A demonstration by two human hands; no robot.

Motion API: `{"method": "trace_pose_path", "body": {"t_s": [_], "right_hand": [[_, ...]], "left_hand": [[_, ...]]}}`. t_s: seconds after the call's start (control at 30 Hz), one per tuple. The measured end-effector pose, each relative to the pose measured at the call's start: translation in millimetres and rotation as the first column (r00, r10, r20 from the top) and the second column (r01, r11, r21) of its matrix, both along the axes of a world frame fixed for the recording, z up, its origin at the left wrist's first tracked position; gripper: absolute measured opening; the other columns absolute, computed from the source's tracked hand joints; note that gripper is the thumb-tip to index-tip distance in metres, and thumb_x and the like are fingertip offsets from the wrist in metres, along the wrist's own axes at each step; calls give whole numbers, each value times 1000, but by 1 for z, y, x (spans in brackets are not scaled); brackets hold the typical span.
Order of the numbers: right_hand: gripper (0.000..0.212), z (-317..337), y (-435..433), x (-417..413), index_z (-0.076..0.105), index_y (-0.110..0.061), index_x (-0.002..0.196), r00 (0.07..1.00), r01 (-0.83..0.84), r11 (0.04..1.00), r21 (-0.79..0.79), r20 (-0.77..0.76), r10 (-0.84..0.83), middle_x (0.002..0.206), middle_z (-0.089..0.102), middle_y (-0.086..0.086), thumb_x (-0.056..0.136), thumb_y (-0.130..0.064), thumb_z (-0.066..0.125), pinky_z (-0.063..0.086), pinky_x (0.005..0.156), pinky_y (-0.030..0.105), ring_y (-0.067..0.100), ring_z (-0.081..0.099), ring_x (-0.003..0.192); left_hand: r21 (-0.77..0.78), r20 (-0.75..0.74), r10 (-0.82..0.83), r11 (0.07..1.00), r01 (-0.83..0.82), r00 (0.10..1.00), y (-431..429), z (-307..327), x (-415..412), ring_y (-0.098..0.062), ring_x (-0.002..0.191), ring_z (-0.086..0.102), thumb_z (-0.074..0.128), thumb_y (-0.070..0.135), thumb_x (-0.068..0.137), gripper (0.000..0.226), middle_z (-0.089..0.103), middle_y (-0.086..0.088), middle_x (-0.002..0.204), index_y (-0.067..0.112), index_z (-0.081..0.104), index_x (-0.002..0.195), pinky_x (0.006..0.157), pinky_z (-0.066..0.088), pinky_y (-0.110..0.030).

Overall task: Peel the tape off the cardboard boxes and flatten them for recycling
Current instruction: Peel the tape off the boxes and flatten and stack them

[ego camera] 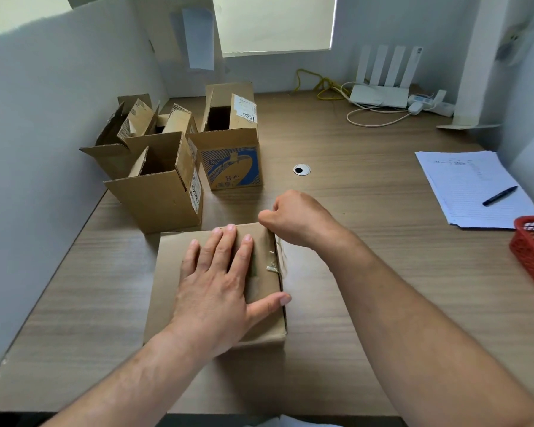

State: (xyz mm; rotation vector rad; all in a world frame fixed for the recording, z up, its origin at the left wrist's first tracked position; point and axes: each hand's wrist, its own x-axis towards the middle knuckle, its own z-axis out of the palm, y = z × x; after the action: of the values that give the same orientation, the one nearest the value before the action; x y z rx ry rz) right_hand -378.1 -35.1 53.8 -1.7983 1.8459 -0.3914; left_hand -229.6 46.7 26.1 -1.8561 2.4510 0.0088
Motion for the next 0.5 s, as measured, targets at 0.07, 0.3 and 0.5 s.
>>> {"method": "trace_pose_path", "body": {"t_s": [0.07, 0.3, 0.5], "right_hand": [[27, -1, -4, 1, 42, -12, 58, 996, 15, 998, 58, 83, -19, 52, 40, 3, 82, -23, 49, 31, 49, 24, 21, 39, 48], [27, -39, -1, -11, 39, -15, 60, 452, -90, 929, 359, 846, -283, 54, 31, 1, 86, -9, 39, 29, 42, 20, 12, 34, 41], [40, -23, -2, -6, 53, -12, 69, 852, -8, 983, 182, 515, -89, 59, 50, 1, 89, -46, 57, 41, 47, 25, 17, 50, 47]], "left_hand": [[-4, -10, -1, 1000, 0, 1000, -2, 0, 1, -16, 144, -26, -25, 87, 48, 118, -22, 2, 159, 30, -17, 151, 116, -19, -39], [28, -33, 4, 1000, -4, 999, -11, -5, 7, -14, 145, -23, -20, 89, 51, 118, -19, 3, 160, 30, -11, 153, 118, -14, -39], [60, -19, 1, 998, 1, 1000, -19, -6, 3, -16, 146, -22, -20, 89, 51, 118, -19, 2, 160, 28, -11, 153, 119, -12, -41]]}}
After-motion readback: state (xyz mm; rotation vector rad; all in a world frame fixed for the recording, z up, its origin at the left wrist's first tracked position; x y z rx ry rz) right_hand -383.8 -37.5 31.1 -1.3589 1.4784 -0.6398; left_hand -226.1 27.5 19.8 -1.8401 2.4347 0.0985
